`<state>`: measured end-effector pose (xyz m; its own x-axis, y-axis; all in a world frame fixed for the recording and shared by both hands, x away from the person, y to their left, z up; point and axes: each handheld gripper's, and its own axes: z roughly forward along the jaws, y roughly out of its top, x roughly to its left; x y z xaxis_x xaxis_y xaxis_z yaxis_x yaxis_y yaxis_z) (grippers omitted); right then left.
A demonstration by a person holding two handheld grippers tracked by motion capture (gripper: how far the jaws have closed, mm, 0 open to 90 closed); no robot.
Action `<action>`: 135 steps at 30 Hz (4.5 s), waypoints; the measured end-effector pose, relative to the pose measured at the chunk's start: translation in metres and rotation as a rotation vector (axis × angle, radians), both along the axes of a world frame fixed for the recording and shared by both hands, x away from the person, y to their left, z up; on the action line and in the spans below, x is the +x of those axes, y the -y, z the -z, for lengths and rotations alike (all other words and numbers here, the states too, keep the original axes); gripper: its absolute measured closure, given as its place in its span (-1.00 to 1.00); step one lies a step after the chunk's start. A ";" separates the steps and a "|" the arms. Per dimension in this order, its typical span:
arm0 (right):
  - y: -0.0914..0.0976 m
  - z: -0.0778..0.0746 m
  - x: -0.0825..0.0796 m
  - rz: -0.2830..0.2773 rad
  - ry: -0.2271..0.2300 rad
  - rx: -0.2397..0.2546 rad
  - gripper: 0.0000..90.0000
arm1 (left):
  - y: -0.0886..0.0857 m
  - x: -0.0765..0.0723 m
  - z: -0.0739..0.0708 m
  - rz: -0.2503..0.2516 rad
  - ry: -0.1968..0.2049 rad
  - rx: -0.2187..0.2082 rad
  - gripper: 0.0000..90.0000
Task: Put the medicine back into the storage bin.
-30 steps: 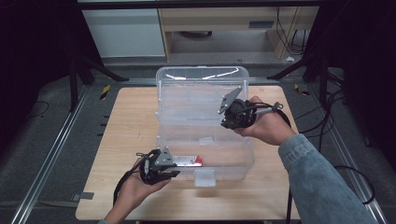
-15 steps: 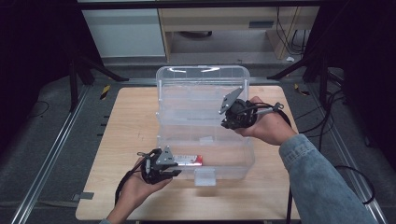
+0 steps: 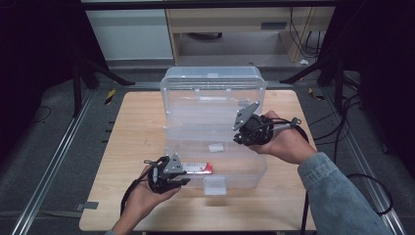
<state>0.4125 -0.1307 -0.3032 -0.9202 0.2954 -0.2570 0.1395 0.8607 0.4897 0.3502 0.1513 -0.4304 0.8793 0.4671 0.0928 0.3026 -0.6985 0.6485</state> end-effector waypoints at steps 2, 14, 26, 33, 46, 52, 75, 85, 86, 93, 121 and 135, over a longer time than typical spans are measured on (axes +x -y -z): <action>0.001 0.001 -0.002 -0.004 0.001 0.002 0.89 | 0.000 -0.001 0.000 -0.001 0.005 0.003 0.53; 0.002 0.005 -0.008 0.002 -0.009 0.003 0.88 | 0.000 -0.003 0.000 -0.010 0.015 -0.006 0.51; 0.003 0.005 -0.007 0.000 -0.013 0.006 0.87 | -0.013 -0.009 -0.021 -0.044 0.014 -0.157 0.14; 0.004 0.005 -0.007 -0.003 -0.010 0.008 0.87 | -0.025 -0.017 -0.051 -0.056 0.033 -0.263 0.06; 0.007 0.008 -0.009 -0.002 0.001 0.036 0.86 | -0.067 0.012 -0.109 -0.191 0.095 -0.364 0.13; 0.008 0.010 -0.010 -0.009 -0.005 0.044 0.86 | -0.076 0.045 -0.119 -0.251 0.067 -0.381 0.27; 0.009 0.016 -0.017 -0.021 -0.009 0.044 0.85 | -0.052 0.094 -0.135 -0.368 0.088 -0.455 0.73; 0.011 0.025 -0.027 -0.010 -0.008 0.063 0.80 | -0.058 0.076 -0.129 -0.341 0.090 -0.467 0.73; 0.012 0.026 -0.027 -0.006 -0.010 0.068 0.79 | -0.059 0.073 -0.128 -0.338 0.091 -0.469 0.73; 0.015 0.029 -0.028 0.009 -0.010 0.097 0.67 | -0.060 0.063 -0.125 -0.321 0.089 -0.480 0.68; 0.028 0.033 -0.036 0.069 -0.047 0.135 0.67 | -0.065 0.053 -0.111 -0.313 0.068 -0.483 0.69; 0.035 0.046 -0.043 0.094 -0.047 0.172 0.67 | -0.070 0.037 -0.097 -0.297 0.046 -0.510 0.67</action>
